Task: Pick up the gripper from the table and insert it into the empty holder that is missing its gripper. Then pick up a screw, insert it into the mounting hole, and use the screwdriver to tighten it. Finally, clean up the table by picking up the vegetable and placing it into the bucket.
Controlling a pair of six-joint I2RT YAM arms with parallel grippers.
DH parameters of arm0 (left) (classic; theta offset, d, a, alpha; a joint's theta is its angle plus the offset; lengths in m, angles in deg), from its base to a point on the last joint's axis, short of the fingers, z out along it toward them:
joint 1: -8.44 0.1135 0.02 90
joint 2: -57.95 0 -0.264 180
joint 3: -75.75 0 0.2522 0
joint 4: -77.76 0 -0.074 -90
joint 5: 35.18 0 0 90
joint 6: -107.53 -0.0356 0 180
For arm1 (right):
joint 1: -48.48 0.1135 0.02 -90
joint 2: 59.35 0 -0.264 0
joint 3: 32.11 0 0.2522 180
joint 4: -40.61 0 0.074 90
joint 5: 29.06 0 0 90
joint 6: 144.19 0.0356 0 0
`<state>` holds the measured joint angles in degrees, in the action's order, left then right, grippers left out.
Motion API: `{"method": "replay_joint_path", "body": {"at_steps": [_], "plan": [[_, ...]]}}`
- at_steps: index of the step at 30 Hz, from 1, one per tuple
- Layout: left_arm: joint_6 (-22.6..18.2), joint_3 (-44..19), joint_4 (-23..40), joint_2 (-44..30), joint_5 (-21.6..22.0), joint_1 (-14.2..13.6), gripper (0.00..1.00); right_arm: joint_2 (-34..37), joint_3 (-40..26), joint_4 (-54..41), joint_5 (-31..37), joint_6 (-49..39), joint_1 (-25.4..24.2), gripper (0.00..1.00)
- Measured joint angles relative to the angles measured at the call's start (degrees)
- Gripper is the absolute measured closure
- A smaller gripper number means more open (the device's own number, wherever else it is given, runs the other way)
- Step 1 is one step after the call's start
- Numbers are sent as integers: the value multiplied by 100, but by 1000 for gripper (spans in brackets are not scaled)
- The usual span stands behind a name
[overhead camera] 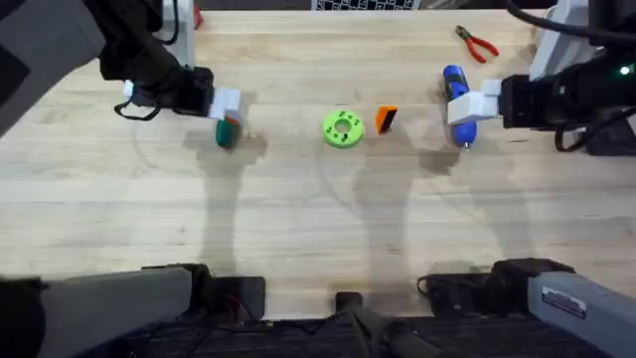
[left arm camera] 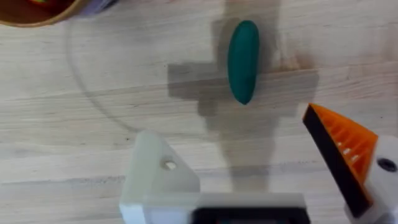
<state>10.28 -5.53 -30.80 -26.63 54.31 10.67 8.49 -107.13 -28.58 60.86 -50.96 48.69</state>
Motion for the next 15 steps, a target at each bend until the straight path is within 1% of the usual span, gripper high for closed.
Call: {"method": "replay_joint_path", "body": {"at_steps": [3, 5, 8, 12, 15], "plan": [[-172, -1, -2, -260, -193, 240, 15, -1, 0, -52, 1, -1, 0, 8], [-317, -1, -8, -461, -248, 342, 15, -11, 0, -53, 2, -1, 0, 7], [-455, -1, -148, -781, -302, 353, 15, -26, 0, -60, 2, -1, 0, 7], [-524, -1, -477, -1213, -340, 327, 14, -37, 0, -62, 2, -1, 0, 7], [-541, -1, -637, -1484, -362, 327, 63, -37, 0, -62, 0, -1, 0, 8]]}}
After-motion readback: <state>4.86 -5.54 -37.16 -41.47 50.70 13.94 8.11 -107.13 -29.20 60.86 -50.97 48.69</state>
